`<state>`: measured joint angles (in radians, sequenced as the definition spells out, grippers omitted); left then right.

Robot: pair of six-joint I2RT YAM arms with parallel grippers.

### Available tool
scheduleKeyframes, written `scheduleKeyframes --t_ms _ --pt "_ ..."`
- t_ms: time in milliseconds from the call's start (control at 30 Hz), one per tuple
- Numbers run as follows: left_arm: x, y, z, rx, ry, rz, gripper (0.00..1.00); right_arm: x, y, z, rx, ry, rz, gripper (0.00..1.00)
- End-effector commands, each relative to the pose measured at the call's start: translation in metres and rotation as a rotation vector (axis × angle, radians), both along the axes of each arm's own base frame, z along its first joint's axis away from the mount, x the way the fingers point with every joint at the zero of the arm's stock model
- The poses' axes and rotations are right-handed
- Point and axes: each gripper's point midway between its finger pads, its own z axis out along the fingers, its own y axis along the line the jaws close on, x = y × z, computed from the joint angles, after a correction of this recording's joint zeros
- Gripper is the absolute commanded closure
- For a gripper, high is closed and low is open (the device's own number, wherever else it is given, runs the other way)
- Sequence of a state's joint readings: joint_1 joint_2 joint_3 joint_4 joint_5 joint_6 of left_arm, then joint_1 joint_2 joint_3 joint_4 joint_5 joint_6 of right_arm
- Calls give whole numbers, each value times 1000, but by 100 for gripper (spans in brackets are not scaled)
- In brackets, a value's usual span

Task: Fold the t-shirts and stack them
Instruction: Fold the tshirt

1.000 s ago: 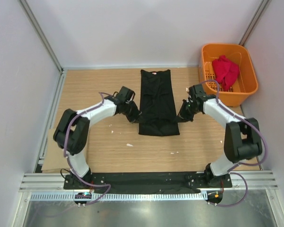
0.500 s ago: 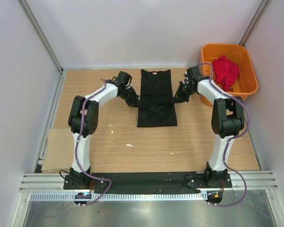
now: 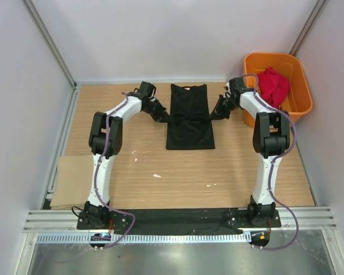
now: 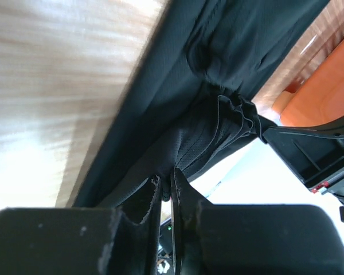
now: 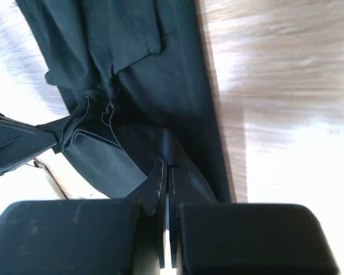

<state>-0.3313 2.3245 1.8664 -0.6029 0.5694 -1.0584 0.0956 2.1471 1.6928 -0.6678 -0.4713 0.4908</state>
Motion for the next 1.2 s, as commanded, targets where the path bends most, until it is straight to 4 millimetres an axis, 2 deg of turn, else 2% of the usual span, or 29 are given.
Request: scheduleKeyframes --t_ms 0,167,233,267,300,333,367,400,467,533,567,600,633,667,700,733,800,833,867,967,1033,1067,1100,1167 --pt "15 -6 22 -68 -41 2 88 16 1 17 36 -63 27 98" --pt "26 -4 17 -86 -46 29 82 26 -7 11 47 -59 16 96" --pt "31 -2 17 -86 -54 36 74 33 -10 6 50 -62 13 91" --pt "37 5 15 -58 -67 53 66 37 -13 4 41 -74 18 81" --pt "46 10 22 -26 -106 64 59 47 -19 0 21 -81 10 78" --pt "42 21 19 44 -120 43 53 53 -30 -2 -1 -86 0 75" --pt "52 39 18 144 -164 77 48 58 -36 0 -30 -90 4 71" --pt "55 46 31 191 -211 65 42 60 -44 13 -76 -104 43 62" --pt "50 60 44 284 -261 15 40 56 -49 29 -139 -115 71 52" --pt "45 63 66 301 -312 7 39 40 -50 33 -173 -117 95 49" --pt "34 60 58 301 -297 -16 41 34 -50 60 -202 -180 86 49" --pt "29 53 76 270 -341 -33 42 23 -48 46 -206 -168 87 49" --pt "29 47 78 254 -375 -41 43 17 -44 50 -189 -180 73 49" --pt "15 36 68 236 -356 -74 46 10 -33 65 -149 -222 82 50" --pt "11 26 68 190 -353 -81 49 1 -21 53 -113 -227 99 55" --pt "10 10 74 113 -382 -104 52 -2 -12 52 -82 -235 99 57" --pt "-1 -9 60 55 -345 -122 61 -9 7 43 -16 -234 132 63" --pt "-1 -20 57 16 -361 -139 64 -11 11 38 7 -224 135 68" --pt "-6 -29 54 3 -356 -155 67 -5 17 39 46 -237 121 77" --pt "-5 -47 45 -54 -369 -170 68 0 27 24 119 -226 119 85" --pt "1 -52 43 -71 -381 -171 69 9 35 14 163 -223 130 87" --pt "3 -53 32 -73 -364 -172 69 14 36 11 176 -222 129 87" --pt "5 -55 30 -79 -362 -174 69 22 40 13 200 -230 122 87" --pt "7 -56 22 -75 -344 -172 70 29 37 -4 202 -210 104 87"
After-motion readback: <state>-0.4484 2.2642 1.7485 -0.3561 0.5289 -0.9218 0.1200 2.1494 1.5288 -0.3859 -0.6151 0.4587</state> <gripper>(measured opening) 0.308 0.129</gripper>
